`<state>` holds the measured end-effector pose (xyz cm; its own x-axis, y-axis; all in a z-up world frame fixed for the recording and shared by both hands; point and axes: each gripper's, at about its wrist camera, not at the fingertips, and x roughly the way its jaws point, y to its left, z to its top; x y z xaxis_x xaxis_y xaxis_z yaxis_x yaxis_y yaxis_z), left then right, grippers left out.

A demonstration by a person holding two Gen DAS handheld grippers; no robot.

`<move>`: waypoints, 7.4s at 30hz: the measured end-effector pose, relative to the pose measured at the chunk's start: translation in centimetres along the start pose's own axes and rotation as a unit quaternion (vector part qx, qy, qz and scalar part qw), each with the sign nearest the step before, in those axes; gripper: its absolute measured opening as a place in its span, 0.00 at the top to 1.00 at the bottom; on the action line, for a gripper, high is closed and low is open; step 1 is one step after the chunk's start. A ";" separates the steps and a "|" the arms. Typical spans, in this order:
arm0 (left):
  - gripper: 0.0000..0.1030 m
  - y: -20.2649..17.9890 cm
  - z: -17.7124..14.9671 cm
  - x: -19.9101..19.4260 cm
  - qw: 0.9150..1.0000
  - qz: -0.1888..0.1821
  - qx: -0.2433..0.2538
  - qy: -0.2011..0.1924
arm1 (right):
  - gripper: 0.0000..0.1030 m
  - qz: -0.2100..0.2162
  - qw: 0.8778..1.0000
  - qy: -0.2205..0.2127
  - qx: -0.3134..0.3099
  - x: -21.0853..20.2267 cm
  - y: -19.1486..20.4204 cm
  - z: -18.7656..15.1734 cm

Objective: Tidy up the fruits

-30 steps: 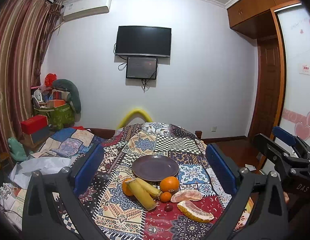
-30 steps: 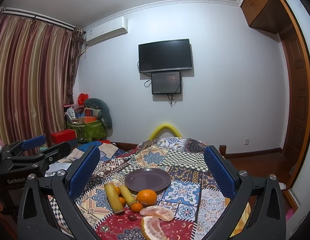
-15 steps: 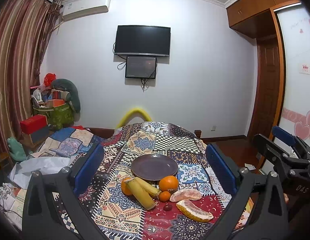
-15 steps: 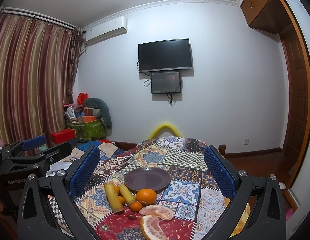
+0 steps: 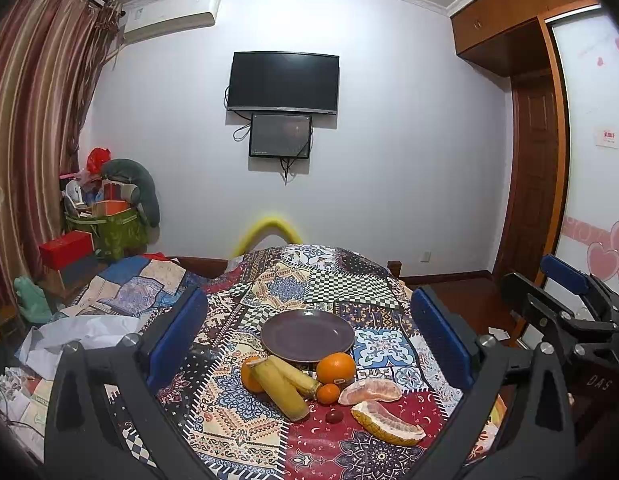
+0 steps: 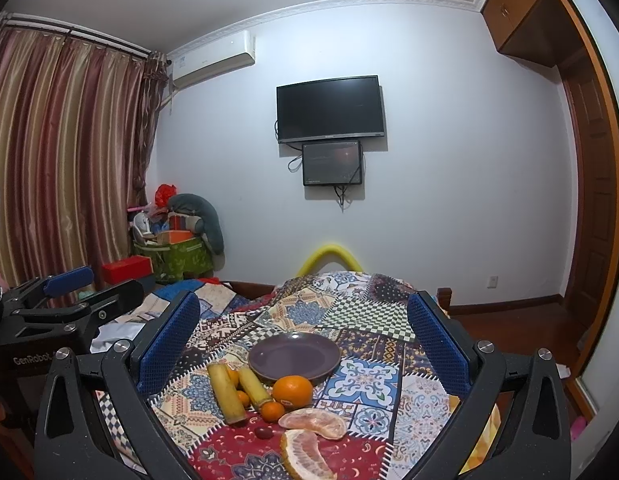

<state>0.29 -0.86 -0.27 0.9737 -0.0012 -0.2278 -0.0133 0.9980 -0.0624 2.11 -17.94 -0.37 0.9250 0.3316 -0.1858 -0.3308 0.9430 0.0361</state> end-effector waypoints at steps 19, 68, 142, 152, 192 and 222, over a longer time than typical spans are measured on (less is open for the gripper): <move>0.25 3.0 -3.9 6.9 0.992 0.006 -0.019 0.123 | 0.00 -0.018 0.991 0.134 -0.024 5.4 -0.7 -4.8; 0.37 5.5 -13.5 20.2 0.944 0.011 -0.052 0.326 | 0.55 0.096 0.934 0.345 -0.003 13.8 -2.1 -13.7; 0.63 5.4 -4.5 23.6 0.979 -0.013 -0.028 0.201 | 0.55 0.046 0.981 0.187 0.011 20.7 -4.6 -4.7; 0.63 5.9 -4.8 27.3 0.977 -0.011 -0.023 0.211 | 0.55 0.038 0.981 0.188 0.003 24.0 -4.8 -5.0; 0.63 7.1 -10.6 41.6 0.926 -0.026 -0.042 0.375 | 0.54 0.075 0.941 0.327 -0.042 35.8 -5.1 -11.2; 0.69 7.1 -7.8 36.8 0.945 -0.009 -0.028 0.326 | 0.50 0.071 0.947 0.310 -0.043 32.7 -5.0 -8.6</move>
<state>34.24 5.69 -16.64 0.6270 -0.0752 -0.7753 -0.0274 0.9926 -0.1184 32.38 -12.03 -15.02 0.5906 0.3496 -0.7273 -0.4820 0.8757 0.0295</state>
